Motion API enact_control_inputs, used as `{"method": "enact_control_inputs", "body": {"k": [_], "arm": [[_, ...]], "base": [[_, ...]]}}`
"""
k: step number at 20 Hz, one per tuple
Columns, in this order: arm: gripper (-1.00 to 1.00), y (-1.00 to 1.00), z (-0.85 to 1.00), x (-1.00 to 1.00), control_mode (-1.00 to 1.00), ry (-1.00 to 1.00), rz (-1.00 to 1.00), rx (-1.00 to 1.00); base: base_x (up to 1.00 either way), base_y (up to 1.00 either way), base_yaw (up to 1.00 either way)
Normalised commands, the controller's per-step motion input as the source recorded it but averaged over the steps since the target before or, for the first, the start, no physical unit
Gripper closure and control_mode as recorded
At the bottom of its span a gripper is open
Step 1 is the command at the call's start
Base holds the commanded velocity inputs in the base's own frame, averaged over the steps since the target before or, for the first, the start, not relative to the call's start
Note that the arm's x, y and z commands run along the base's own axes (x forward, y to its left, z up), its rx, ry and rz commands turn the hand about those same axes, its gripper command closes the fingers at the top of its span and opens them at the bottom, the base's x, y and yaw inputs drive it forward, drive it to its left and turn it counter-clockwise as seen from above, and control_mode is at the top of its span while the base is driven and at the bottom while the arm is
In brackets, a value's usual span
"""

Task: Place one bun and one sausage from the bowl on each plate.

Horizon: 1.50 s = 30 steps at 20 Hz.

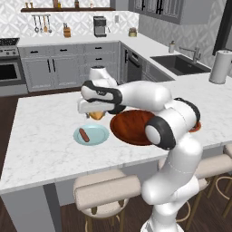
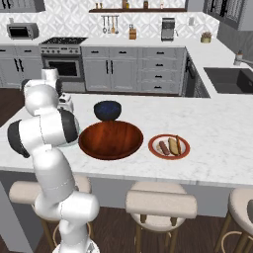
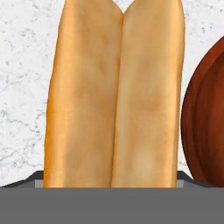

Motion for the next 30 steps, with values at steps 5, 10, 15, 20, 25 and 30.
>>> {"method": "enact_control_inputs", "body": {"k": [5,10,15,20,25,30], "arm": [[1.00,0.04,-0.59,0.13,-1.00,0.19,0.17,-0.19],[1.00,0.00,-0.67,0.20,-1.00,-0.02,0.16,-0.05],[1.00,0.00,-0.45,0.25,-1.00,-0.06,0.15,0.00],[1.00,-0.07,-0.53,0.43,-1.00,0.01,0.08,0.00],[1.00,-0.13,-0.20,0.48,-1.00,0.03,0.04,0.08],[1.00,0.00,0.00,0.11,-1.00,0.24,0.03,0.06]], "base": [[0.00,0.00,0.00],[0.00,0.00,0.00],[0.00,0.00,0.00],[0.00,0.00,0.00],[0.00,0.00,0.00],[0.00,0.00,0.00]]}}
